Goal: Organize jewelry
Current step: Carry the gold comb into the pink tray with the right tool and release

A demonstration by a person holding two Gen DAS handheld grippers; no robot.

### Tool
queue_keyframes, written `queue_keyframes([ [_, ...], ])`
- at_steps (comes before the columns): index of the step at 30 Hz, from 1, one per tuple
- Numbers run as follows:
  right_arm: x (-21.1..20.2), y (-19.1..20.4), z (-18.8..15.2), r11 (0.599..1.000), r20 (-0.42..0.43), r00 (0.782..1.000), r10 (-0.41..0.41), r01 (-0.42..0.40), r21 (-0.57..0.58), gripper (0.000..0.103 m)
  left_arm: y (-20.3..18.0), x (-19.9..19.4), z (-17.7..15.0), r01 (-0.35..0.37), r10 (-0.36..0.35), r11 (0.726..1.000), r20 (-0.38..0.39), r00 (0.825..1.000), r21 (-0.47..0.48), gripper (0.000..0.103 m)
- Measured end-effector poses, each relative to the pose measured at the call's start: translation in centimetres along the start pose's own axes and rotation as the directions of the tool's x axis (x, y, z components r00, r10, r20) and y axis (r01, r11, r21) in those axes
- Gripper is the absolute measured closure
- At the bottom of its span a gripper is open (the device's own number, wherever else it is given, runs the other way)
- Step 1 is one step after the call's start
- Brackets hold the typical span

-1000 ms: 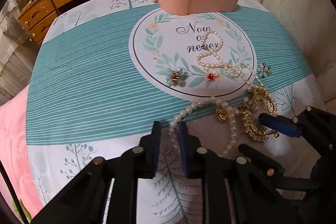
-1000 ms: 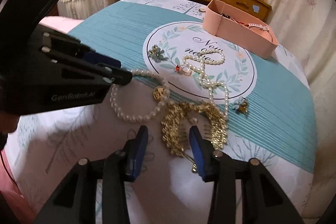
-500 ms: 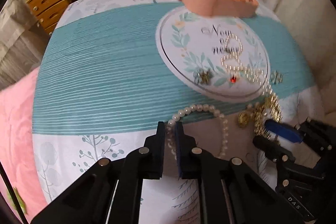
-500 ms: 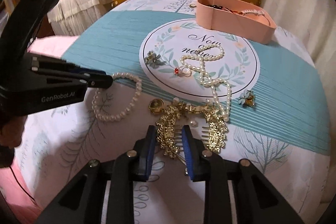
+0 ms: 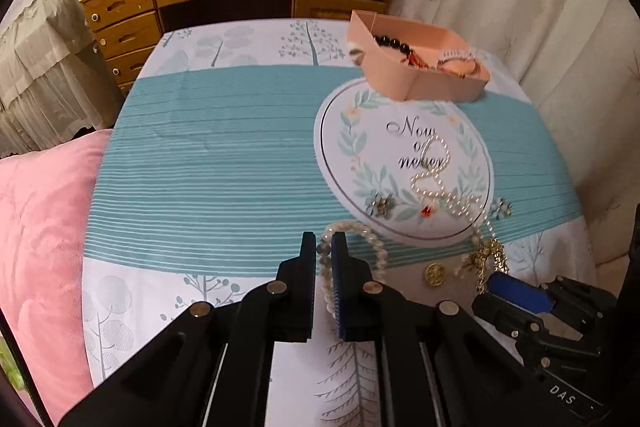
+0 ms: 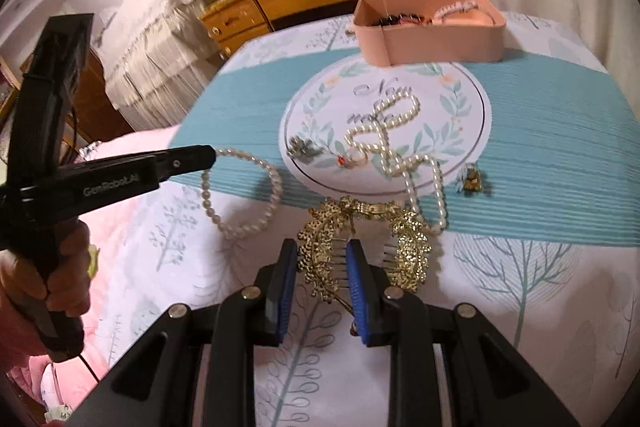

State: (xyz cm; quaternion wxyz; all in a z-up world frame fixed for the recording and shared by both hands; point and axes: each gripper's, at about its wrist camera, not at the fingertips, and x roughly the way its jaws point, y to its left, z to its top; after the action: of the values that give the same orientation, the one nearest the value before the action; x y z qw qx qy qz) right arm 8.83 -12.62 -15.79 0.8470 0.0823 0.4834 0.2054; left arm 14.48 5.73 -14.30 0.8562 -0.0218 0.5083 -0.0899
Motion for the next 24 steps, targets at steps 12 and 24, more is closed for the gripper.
queue_keyframes([
  [12, -3.5, 1.1, 5.1, 0.998, 0.174, 0.983, 0.063, -0.059, -0.031, 0.078, -2.5, -3.2, 5.0, -0.033, 0.029, 0.998, 0.079, 0.996, 0.052, 0.098],
  [24, -3.8, -1.7, 12.1, 1.0, 0.339, 0.941, 0.007, -0.008, 0.002, 0.078, -5.3, -3.4, 13.6, -0.051, 0.026, 0.994, 0.242, 0.97, 0.099, 0.097],
])
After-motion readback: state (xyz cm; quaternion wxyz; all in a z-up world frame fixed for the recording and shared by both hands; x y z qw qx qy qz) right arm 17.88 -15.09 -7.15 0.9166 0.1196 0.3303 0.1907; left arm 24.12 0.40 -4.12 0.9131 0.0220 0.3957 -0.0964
